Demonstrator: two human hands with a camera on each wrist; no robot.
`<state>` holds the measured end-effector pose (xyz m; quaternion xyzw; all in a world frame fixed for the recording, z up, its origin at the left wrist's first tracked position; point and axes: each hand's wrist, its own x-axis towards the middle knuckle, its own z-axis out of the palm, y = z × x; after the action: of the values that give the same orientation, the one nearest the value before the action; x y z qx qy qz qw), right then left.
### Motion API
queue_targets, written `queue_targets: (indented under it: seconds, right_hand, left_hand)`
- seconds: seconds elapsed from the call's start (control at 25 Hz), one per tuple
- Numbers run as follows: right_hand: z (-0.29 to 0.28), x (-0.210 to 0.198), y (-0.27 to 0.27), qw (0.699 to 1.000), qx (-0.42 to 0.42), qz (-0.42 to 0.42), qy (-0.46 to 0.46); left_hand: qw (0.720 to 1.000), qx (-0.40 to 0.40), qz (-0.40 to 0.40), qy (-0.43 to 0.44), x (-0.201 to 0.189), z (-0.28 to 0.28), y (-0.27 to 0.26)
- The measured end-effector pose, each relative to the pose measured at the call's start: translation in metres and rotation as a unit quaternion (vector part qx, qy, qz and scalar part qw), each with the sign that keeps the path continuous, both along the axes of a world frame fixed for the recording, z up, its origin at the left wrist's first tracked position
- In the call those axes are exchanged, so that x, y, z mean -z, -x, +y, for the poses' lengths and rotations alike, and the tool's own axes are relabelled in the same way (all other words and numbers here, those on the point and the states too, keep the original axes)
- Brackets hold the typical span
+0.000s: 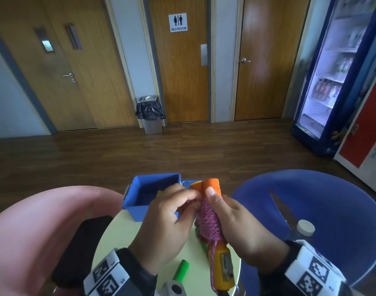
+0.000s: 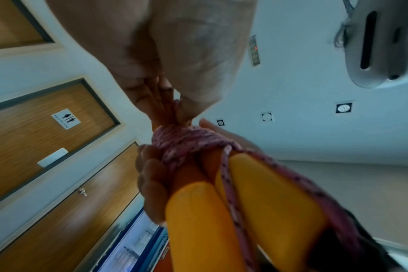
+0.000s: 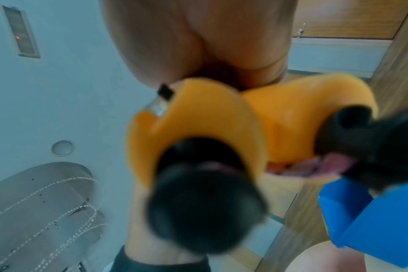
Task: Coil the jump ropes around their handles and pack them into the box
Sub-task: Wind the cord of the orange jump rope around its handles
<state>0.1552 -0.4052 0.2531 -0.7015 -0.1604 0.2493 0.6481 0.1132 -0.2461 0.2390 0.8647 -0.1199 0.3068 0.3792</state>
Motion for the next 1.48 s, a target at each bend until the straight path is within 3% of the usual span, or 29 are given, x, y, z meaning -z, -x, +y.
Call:
queue_targets:
  seconds: [0.12, 0.28, 0.52, 0.76, 0.84, 1.04, 1.12, 1.24, 1.36, 1.48]
  right_hand:
    - [0.004, -0.006, 0.003, 0.998, 0.027, -0.055, 0.031]
    - [0.007, -0.017, 0.002, 0.993, 0.046, -0.094, 0.048]
    - [0.008, -0.011, -0.004, 0.999, 0.036, -0.009, 0.037]
    - [0.012, 0.000, -0.006, 0.997, 0.018, 0.035, 0.066]
    - [0.012, 0.001, -0.011, 0.998, -0.016, 0.055, 0.040]
    - [0.018, -0.001, -0.017, 0.973, -0.087, 0.161, -0.142]
    - [0.020, -0.001, -0.016, 0.968, -0.149, 0.127, -0.157]
    - [0.034, 0.000, -0.008, 0.979, -0.198, 0.007, -0.052]
    - [0.053, 0.003, 0.007, 0.990, -0.128, -0.055, 0.003]
    - [0.073, -0.005, 0.023, 0.989, -0.057, -0.137, 0.014]
  left_hand:
    - [0.999, 0.000, -0.033, -0.027, 0.003, -0.007, 0.002]
    - [0.999, 0.008, 0.004, 0.038, 0.005, -0.018, 0.000]
    - [0.999, -0.016, 0.016, 0.047, 0.014, -0.021, 0.002]
    - [0.994, -0.017, 0.085, 0.061, 0.034, -0.018, 0.001]
    - [0.994, -0.018, 0.091, 0.064, 0.034, -0.014, 0.001]
    - [0.986, 0.010, 0.120, 0.119, 0.019, 0.009, -0.007]
    - [0.987, -0.013, 0.100, 0.121, 0.013, 0.018, -0.006]
    - [0.992, -0.048, 0.042, 0.108, 0.013, 0.035, -0.001]
    - [0.991, -0.083, -0.008, 0.103, 0.013, 0.050, 0.003]
    - [0.991, -0.072, -0.008, 0.114, 0.007, 0.059, 0.003]
